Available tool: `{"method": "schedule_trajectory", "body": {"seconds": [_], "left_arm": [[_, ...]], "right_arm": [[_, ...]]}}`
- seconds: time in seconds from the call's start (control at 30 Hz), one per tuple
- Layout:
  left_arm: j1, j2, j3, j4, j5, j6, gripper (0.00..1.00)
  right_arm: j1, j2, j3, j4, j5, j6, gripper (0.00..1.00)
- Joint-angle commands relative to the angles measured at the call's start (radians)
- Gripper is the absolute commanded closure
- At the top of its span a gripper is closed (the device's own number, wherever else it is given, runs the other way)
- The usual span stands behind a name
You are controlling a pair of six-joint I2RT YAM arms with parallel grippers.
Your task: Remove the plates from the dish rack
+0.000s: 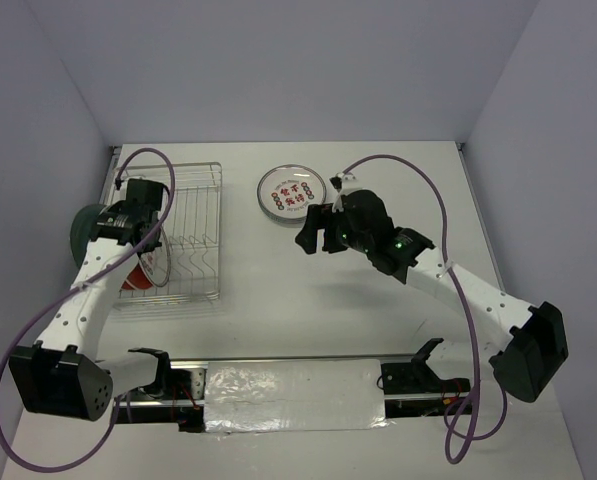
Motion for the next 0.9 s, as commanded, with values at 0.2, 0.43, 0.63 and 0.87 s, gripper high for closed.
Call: {"method": "schedule_trajectory", "body": {"seconds": [0.2,0.43,0.63,0.87], "left_arm": [[-0.077,-0.013,0.119,-0.017,-0.021,-0.033,1.0],[-0.184,0.047,0.349,-0.181,-0.142,-0.004,1.0],[-0.235,0.046,0.602,-0.315,-0.08,-0.022,1.0],[-0.235,-0.224,0.359,0.018,0.526,-0.074,1.0]], "right_arm": [[0.023,-0.051,-0.008,0.029,0.002,0.025,0.14],[0.037,-0.052,-0.003,0.031,-0.005,0.036,0.14],[0.038,-0.086,-0.048,0.178,-0.164,0.042,0.14],[0.038,-0.139,-0.181,0.581,-0.322,0.097,0.09]]}}
